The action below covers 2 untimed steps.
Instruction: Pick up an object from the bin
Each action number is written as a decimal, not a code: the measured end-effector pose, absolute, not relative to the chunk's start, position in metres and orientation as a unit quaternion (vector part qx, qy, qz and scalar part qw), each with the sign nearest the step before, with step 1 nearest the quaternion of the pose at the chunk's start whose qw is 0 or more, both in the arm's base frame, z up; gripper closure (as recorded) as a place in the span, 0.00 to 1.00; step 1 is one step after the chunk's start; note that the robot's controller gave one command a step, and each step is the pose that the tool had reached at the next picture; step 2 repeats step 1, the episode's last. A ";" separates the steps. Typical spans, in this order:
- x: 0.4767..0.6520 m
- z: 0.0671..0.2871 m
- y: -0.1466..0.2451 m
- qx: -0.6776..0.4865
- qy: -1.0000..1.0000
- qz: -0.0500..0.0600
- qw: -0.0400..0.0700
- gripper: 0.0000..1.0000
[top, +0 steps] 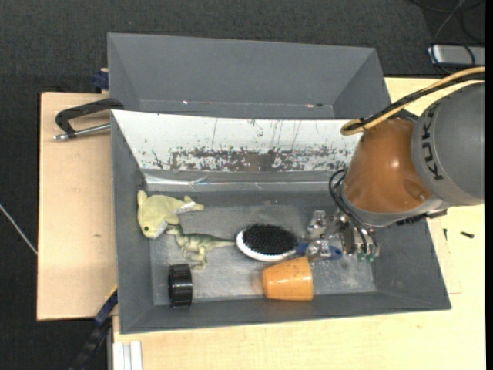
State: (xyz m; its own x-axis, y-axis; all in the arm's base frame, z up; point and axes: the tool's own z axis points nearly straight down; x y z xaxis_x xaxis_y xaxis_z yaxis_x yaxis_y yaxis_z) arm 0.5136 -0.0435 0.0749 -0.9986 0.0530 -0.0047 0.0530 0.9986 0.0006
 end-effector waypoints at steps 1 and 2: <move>0.515 0.225 -0.053 0.024 1.000 0.000 0.006 1.00; 0.515 0.225 -0.053 0.024 1.000 0.000 0.006 1.00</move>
Offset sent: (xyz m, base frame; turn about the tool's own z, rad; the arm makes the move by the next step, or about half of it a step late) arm -0.0007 -0.0100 0.1450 -0.0041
